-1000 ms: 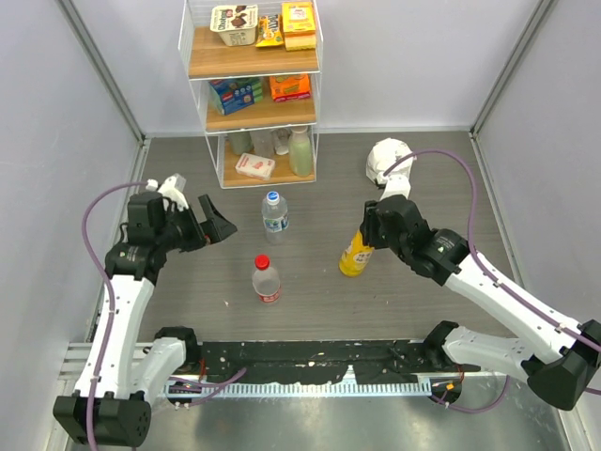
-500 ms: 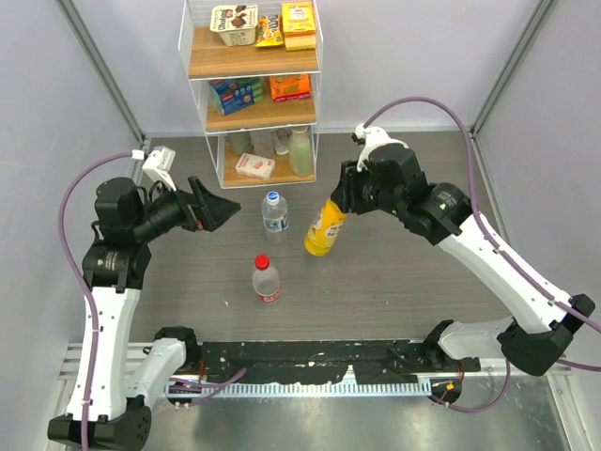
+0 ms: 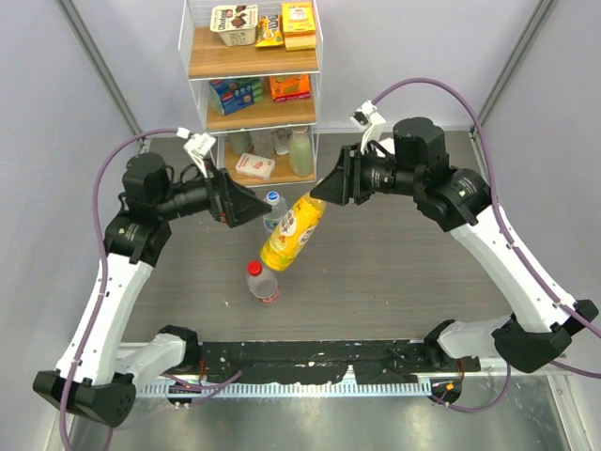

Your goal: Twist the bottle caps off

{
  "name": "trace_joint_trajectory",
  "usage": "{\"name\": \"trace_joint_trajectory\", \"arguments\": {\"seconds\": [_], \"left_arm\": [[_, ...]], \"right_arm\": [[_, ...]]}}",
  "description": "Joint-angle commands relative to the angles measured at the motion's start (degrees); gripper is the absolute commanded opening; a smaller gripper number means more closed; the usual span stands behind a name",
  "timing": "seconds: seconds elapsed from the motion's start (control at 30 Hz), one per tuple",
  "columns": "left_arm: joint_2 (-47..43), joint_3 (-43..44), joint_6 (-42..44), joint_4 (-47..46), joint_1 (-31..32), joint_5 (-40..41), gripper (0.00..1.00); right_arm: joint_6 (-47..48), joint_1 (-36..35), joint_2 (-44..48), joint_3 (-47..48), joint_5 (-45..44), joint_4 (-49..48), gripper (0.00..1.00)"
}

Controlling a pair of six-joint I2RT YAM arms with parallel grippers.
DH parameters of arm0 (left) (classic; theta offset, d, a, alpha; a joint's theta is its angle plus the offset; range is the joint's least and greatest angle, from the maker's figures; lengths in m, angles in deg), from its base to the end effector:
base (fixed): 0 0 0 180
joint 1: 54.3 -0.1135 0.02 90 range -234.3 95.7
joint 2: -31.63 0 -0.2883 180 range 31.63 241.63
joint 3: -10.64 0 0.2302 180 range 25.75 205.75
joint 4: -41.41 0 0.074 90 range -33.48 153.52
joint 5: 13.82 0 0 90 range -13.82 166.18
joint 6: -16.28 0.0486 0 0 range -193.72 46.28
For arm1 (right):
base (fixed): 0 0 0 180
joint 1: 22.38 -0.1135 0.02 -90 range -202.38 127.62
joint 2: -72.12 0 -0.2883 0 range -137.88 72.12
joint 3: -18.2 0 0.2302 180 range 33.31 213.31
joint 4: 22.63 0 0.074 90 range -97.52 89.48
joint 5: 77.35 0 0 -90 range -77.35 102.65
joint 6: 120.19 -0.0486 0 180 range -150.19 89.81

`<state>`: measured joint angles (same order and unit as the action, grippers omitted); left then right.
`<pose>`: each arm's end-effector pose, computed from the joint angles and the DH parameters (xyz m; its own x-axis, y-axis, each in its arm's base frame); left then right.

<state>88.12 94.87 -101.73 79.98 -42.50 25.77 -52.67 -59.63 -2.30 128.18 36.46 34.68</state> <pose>0.1565 -0.0710 0.4413 -0.5715 -0.1863 -0.7991 0.6828 0.4321 -0.5891 0.1791 0.1608 0.4812 -0.5984 -0.0156 -0.8010 -0.6747 0.5490 0.4934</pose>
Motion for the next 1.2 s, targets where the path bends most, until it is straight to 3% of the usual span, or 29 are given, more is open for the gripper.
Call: {"name": "trace_joint_trajectory", "arguments": {"seconds": [0.0, 0.23, 0.53, 1.17], "left_arm": [[3.3, 5.2, 6.0, 2.4, 9.0, 5.4, 1.00], [8.1, 6.2, 9.2, 5.9, 18.6, 10.9, 1.00], [8.8, 4.2, 10.2, 5.6, 22.5, 14.6, 0.99], [8.6, -0.2, 8.9, 3.8, 24.4, 17.0, 0.66]], "right_arm": [[-6.6, 3.1, 0.1, -0.9, 10.8, -9.8, 0.02], [-11.4, 7.2, 0.2, -1.9, 14.0, -14.6, 0.02], [-13.5, 11.3, 0.5, -2.0, 15.3, -16.3, 0.02], [-15.9, 12.5, 2.1, -7.5, 15.4, -20.7, 0.02]]}}
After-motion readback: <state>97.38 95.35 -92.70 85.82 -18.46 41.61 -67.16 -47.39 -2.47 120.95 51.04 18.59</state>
